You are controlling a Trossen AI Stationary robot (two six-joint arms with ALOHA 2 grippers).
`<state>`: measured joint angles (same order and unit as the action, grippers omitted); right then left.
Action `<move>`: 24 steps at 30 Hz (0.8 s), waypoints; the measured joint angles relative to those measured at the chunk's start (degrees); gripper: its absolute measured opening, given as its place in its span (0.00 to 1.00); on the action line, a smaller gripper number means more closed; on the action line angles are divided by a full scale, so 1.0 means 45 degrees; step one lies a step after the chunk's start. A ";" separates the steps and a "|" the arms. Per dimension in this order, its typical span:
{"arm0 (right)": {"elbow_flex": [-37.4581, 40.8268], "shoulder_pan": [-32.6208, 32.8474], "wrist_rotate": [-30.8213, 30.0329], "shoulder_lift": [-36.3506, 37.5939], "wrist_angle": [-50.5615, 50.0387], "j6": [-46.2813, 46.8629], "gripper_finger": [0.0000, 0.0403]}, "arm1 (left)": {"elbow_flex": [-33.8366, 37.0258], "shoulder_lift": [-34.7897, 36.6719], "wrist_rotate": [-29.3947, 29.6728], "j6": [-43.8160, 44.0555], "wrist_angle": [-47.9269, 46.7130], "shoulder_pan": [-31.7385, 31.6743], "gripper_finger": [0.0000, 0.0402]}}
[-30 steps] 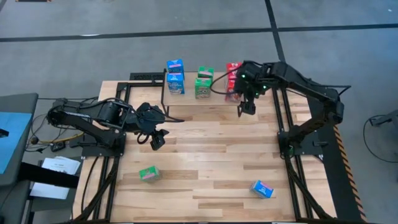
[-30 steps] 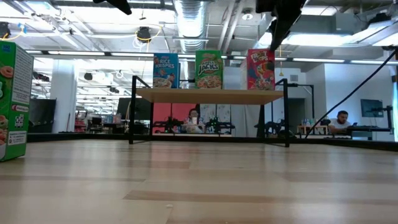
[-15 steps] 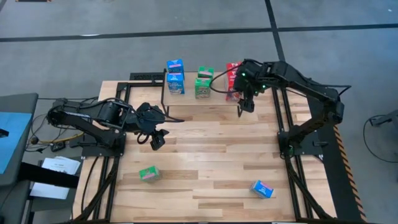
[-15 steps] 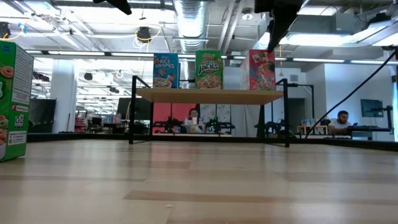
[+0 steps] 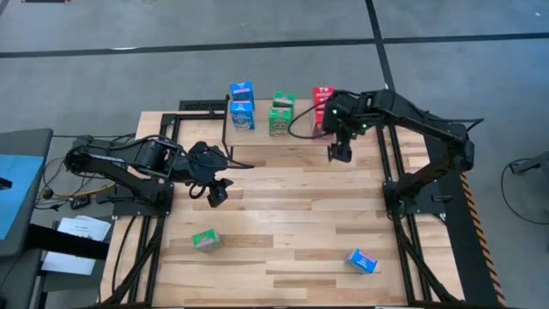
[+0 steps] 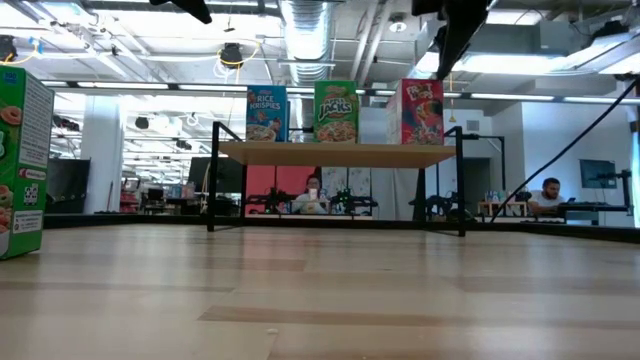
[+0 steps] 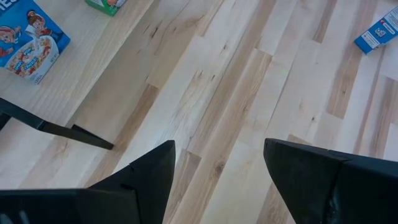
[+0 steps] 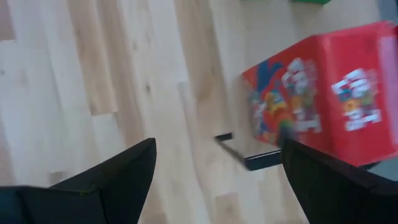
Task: Stack cereal on shelf
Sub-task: Put the blue cereal box on the shelf aligned with the other blue cereal boxes
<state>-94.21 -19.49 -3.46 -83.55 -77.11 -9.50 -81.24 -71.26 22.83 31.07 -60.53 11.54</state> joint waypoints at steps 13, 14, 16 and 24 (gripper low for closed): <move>0.0000 0.2701 0.0134 0.0000 -0.2302 0.4880 0.91 | 0.0000 0.0000 0.0000 0.0000 0.0000 0.0003 0.58; -0.0002 0.3003 0.0134 0.0000 -0.2420 0.5261 0.91 | 0.0000 0.0000 0.0000 0.0000 0.0000 0.0003 0.58; 0.0000 0.3687 0.0133 0.0000 -0.2606 0.5977 0.91 | 0.0001 0.0000 0.0000 0.0002 0.0000 0.0001 0.58; 0.0000 0.6827 0.0048 0.0000 -0.2739 0.8523 0.91 | -0.0002 0.0000 0.0000 0.0000 0.0000 0.0000 0.58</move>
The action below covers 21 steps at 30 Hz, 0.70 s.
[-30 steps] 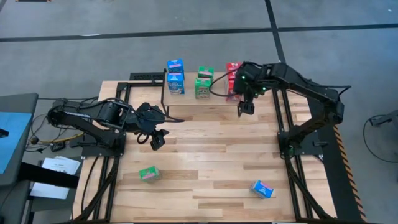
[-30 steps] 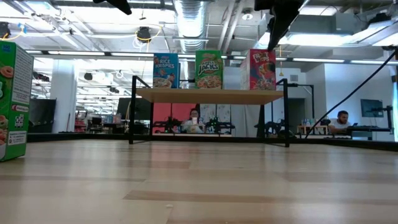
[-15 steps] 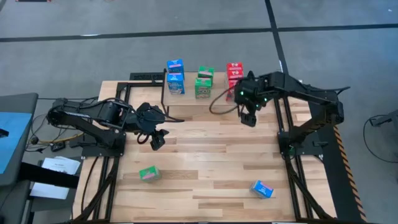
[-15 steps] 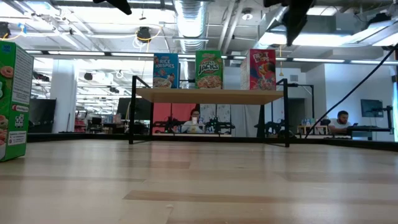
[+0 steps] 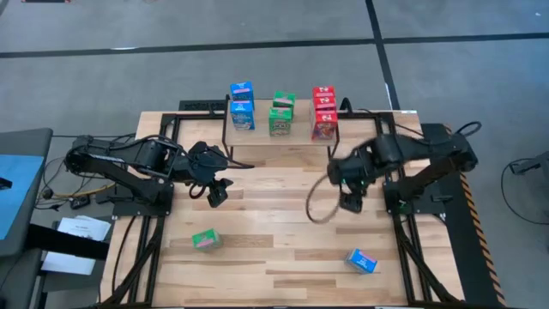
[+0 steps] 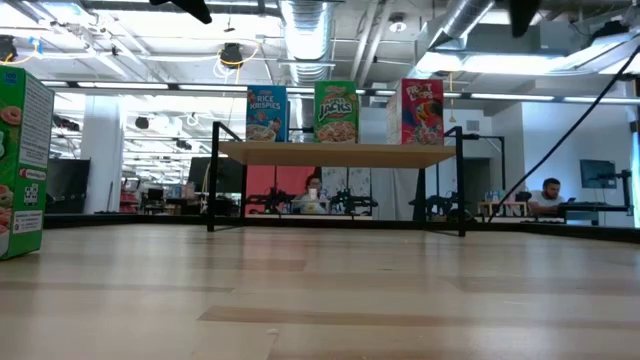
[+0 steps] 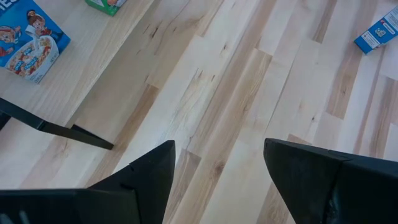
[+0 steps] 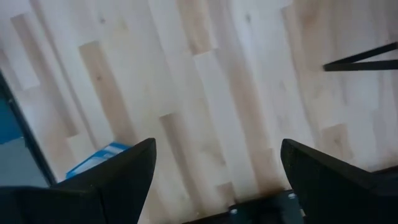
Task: Stack cereal on shelf
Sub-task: Put the blue cereal box on the shelf aligned with the other blue cereal boxes
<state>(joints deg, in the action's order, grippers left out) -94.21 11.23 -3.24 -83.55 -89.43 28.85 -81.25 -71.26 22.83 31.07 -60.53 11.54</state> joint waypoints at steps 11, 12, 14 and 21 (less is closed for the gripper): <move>0.0000 0.4003 -0.1382 -0.0017 0.0000 0.4593 0.91 | 0.0004 0.0000 0.0000 0.0002 0.0000 -0.0001 0.58; 0.0000 0.4268 -0.1408 -0.0026 0.0001 0.4984 0.91 | 0.0000 0.0000 0.0000 0.0004 0.0000 -0.0001 0.58; 0.0000 0.4777 -0.1627 -0.0029 0.0011 0.5789 0.91 | 0.0004 0.0000 0.0000 0.0000 0.0000 0.0002 0.58; -0.0003 0.6133 -0.2290 -0.0029 -0.0003 0.8033 0.91 | 0.0004 0.0000 0.0000 0.0000 0.0000 -0.0001 0.58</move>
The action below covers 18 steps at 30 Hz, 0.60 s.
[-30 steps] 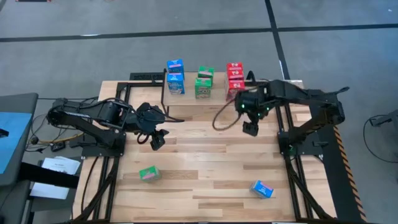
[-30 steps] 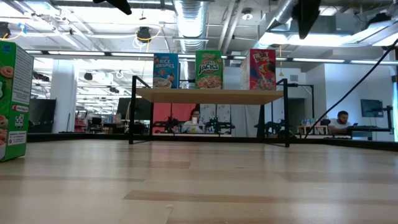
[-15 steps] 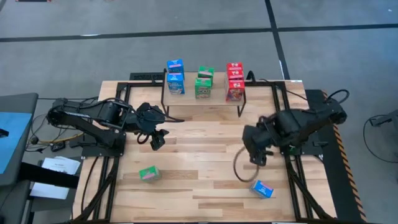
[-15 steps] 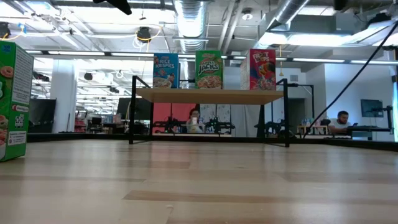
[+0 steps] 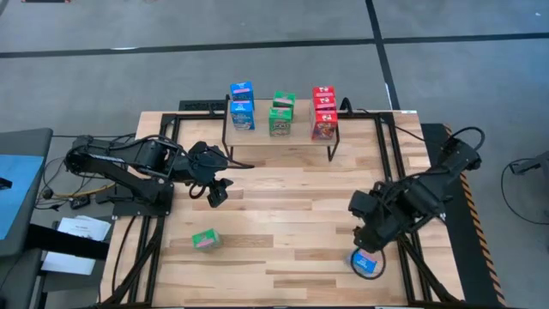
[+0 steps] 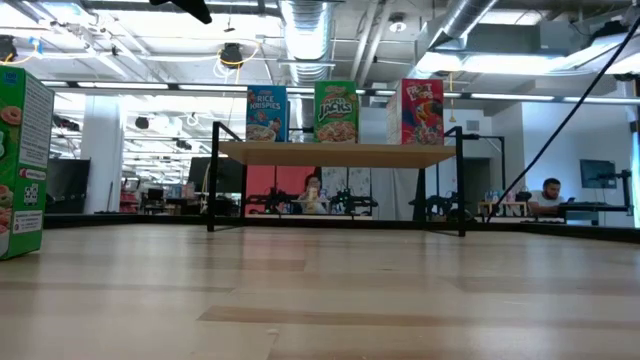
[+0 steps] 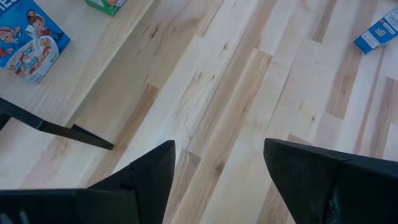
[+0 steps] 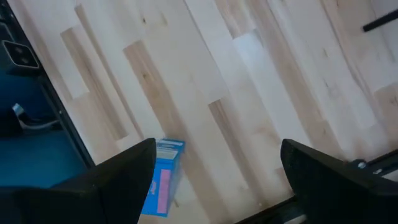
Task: Stack cereal on shelf
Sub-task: Put the blue cereal box on the shelf aligned with the other blue cereal boxes
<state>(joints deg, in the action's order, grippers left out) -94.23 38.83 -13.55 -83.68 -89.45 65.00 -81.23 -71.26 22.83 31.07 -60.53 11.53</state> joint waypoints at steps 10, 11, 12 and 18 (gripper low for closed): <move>0.0003 0.1359 -0.0370 -0.0005 0.0034 0.2692 0.91 | 0.0000 -0.0001 0.0000 0.0000 0.0000 0.0001 0.58; 0.0003 0.1490 -0.0417 -0.0005 0.0035 0.2960 0.91 | 0.0000 -0.0004 0.0004 0.0004 0.0000 0.0000 0.58; 0.0003 0.1622 -0.0421 -0.0005 0.0049 0.3237 0.91 | 0.0000 0.0000 0.0000 0.0000 0.0000 0.0000 0.58; 0.0009 0.2361 -0.0400 -0.0602 0.0212 0.4043 0.91 | 0.0000 -0.0001 -0.0087 0.0000 0.0000 0.0002 0.58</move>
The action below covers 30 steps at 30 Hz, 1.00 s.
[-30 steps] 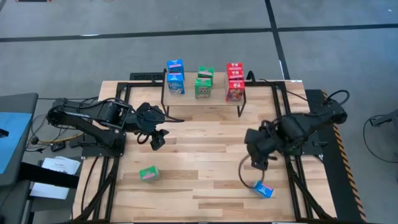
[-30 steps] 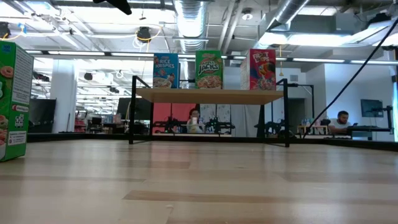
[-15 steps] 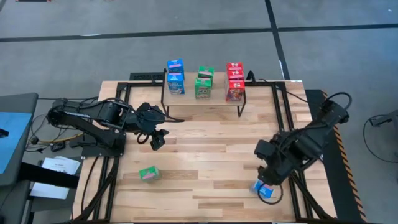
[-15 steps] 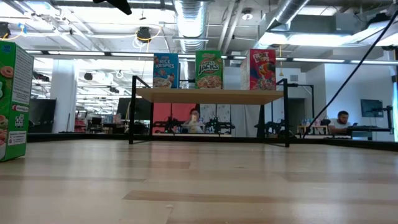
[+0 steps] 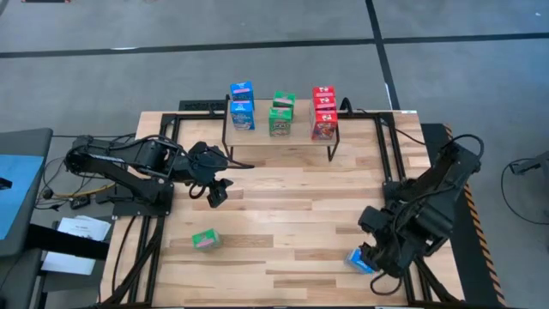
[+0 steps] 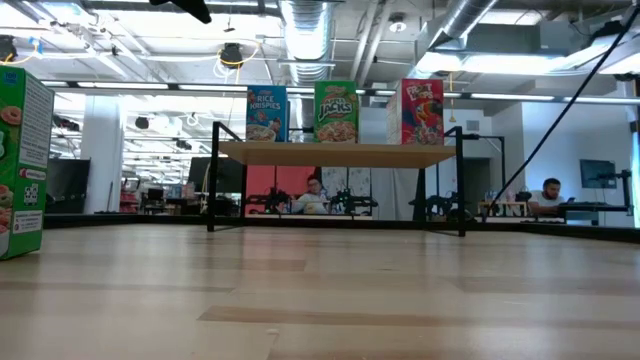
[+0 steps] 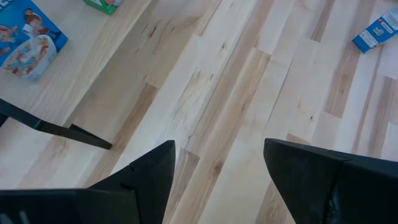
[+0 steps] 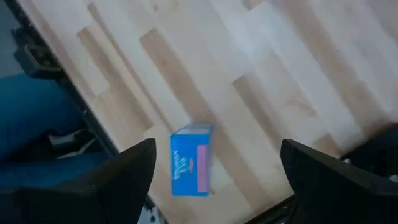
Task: Stack cereal on shelf
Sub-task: Put the blue cereal box on the shelf aligned with the other blue cereal boxes
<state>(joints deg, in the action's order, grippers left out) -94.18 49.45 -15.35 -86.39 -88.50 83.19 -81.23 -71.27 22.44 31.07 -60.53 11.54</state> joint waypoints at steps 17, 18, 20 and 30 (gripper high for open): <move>-0.0002 0.0587 0.1875 -0.2663 0.1333 0.0235 0.91 | 0.0000 -0.0004 -0.0219 0.0000 0.0000 -0.0002 0.58; -0.0007 0.0597 0.1892 -0.2739 0.1407 0.0247 0.91 | 0.0000 -0.0004 -0.0218 0.0000 0.0000 -0.0002 0.58; -0.0007 0.0616 0.1967 -0.2890 0.1434 0.0349 0.91 | 0.0000 -0.0004 -0.0217 0.0000 0.0000 0.0001 0.58; -0.0002 0.0742 0.2091 -0.3172 0.1453 0.1549 0.91 | 0.0000 -0.0004 -0.0214 0.0000 0.0000 0.0000 0.58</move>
<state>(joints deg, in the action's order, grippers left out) -94.19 52.80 -5.93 -100.66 -81.96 90.16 -81.23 -71.29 21.47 31.07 -60.53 11.54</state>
